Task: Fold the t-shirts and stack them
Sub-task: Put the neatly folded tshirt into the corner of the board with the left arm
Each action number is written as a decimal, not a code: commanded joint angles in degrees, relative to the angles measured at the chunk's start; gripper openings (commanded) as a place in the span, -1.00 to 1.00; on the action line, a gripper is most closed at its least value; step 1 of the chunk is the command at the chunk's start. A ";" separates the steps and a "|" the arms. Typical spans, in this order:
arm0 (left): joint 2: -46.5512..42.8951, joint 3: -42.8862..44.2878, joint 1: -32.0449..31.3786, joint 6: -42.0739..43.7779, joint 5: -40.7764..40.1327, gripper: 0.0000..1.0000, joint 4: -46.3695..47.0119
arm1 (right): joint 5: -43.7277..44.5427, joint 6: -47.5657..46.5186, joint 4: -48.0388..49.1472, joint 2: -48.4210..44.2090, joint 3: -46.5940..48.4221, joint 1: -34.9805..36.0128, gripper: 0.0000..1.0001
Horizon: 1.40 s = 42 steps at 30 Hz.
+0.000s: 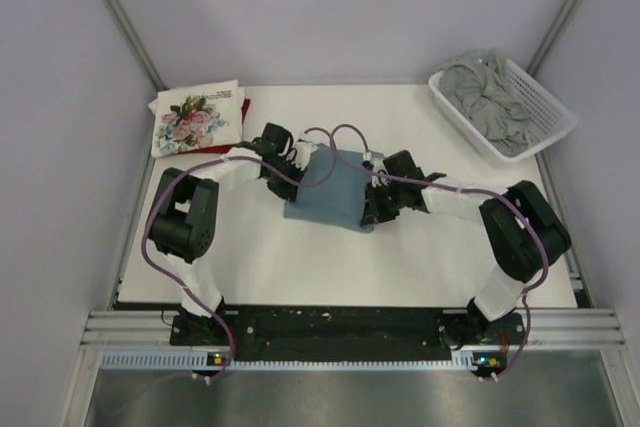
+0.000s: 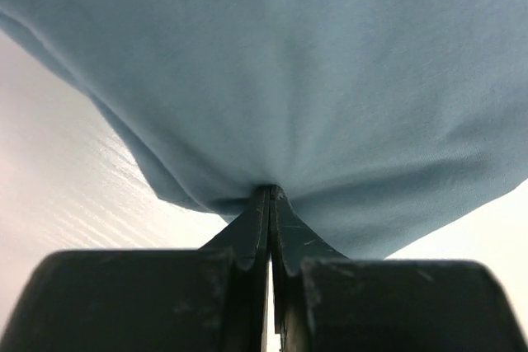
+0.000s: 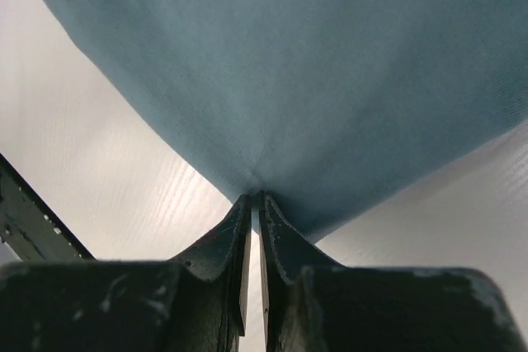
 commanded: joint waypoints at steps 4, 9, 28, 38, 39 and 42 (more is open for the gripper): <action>-5.65 -4.65 3.02 -0.06 0.67 -0.84 -0.02 | 1.19 2.75 2.04 -0.73 -2.53 -2.90 -0.85; -13.56 -6.50 2.93 1.96 -0.30 -0.68 -0.63 | 3.04 0.56 -3.05 -5.29 -1.22 -2.55 -0.71; -10.86 -11.85 -1.82 7.06 -1.61 -0.65 -3.09 | 1.81 2.49 -2.09 -1.80 -1.73 -1.67 -0.66; -14.44 -12.22 -1.47 10.84 -5.48 -0.65 -3.44 | 2.87 2.49 -5.86 -5.73 -0.96 -3.34 -0.60; -15.67 -11.17 -0.68 10.67 -5.05 -0.60 -4.05 | 2.95 2.49 -7.00 -7.05 0.01 -3.34 -0.57; -18.58 -6.52 2.65 7.26 -3.64 -0.24 -4.59 | 4.44 2.05 -9.21 -10.83 2.65 -3.69 -0.42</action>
